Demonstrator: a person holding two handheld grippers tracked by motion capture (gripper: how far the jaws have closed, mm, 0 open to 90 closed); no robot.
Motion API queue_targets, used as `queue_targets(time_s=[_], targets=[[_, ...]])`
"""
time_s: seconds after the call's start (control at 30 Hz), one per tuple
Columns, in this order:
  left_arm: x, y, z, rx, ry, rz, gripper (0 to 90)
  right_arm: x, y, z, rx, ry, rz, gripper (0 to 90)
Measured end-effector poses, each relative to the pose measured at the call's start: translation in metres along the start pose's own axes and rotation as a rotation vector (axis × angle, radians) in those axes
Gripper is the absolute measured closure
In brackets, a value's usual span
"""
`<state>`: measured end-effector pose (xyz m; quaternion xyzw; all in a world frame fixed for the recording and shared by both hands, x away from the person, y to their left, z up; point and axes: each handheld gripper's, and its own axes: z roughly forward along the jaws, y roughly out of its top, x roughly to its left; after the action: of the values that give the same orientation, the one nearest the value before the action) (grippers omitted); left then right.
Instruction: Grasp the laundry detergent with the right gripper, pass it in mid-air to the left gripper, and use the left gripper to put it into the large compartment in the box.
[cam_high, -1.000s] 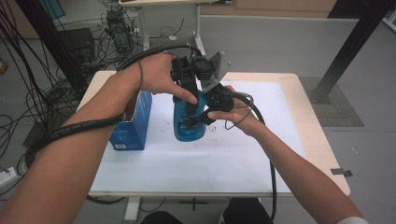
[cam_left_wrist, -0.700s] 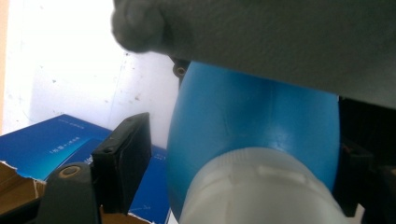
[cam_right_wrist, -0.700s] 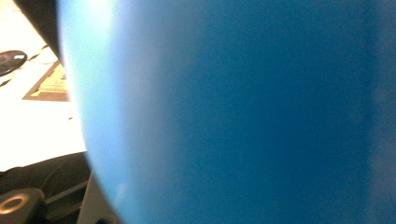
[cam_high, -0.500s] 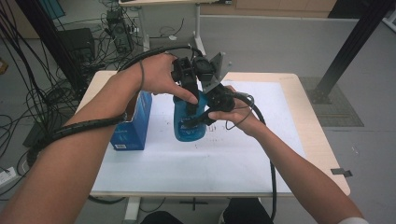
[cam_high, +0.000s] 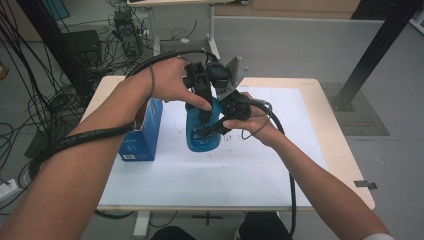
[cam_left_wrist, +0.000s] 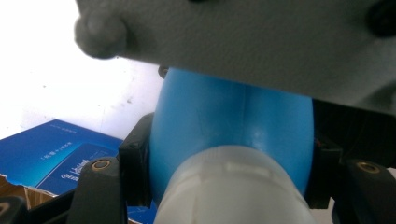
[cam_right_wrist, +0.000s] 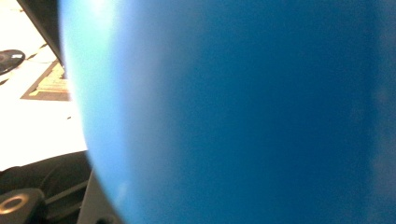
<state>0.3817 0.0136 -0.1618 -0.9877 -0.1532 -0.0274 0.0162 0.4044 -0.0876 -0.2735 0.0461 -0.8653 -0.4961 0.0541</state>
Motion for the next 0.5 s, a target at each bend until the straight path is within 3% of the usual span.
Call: queue_targets(time_s=[0.5], targets=[[-0.0012, 0.0002, 0.0017, -0.002, 0.005, 0.004, 37.0, 0.0006, -0.0028, 0.0007, -0.010, -0.005, 0.001, 42.9]])
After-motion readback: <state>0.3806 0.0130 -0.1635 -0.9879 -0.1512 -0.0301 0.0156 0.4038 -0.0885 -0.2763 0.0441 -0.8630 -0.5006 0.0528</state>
